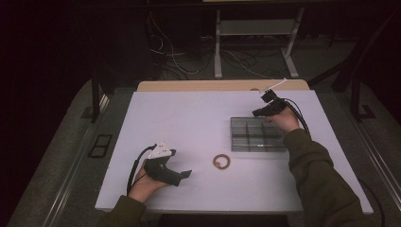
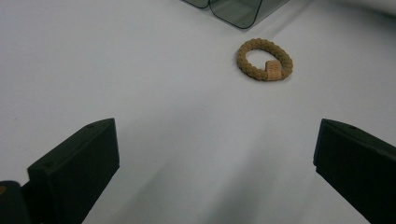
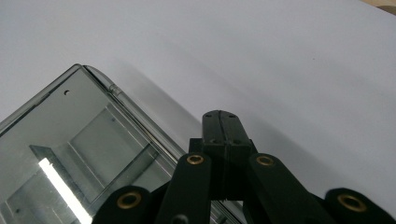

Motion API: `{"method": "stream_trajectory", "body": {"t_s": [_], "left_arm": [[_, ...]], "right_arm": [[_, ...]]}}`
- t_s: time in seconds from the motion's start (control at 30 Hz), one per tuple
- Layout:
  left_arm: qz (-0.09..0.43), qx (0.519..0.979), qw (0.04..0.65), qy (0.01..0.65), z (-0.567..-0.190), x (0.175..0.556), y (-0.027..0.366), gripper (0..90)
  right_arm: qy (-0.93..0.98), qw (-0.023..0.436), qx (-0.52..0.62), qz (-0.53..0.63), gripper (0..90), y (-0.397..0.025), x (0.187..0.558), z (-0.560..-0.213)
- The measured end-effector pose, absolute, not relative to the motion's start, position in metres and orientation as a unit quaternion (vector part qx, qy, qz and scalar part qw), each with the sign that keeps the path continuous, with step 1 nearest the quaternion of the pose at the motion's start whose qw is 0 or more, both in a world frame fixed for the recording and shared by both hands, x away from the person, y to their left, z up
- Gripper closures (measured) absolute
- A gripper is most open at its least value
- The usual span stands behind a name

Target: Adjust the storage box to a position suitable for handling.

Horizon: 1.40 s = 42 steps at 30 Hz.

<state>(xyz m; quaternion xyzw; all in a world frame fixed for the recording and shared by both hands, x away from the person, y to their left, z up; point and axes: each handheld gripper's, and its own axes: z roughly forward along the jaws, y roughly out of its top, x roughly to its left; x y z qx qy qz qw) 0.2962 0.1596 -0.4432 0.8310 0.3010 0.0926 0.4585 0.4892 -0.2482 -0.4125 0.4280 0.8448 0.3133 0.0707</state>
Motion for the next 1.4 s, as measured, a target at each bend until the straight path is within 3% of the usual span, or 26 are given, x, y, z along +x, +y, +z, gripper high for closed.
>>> {"method": "stream_trajectory", "body": {"t_s": [1.4], "left_arm": [[0.094,0.832,0.456,0.303,-0.444,0.296,0.159,0.0]], "right_arm": [[0.869,0.057,0.384,0.307,89.2,-0.245,0.44,-0.41]]}}
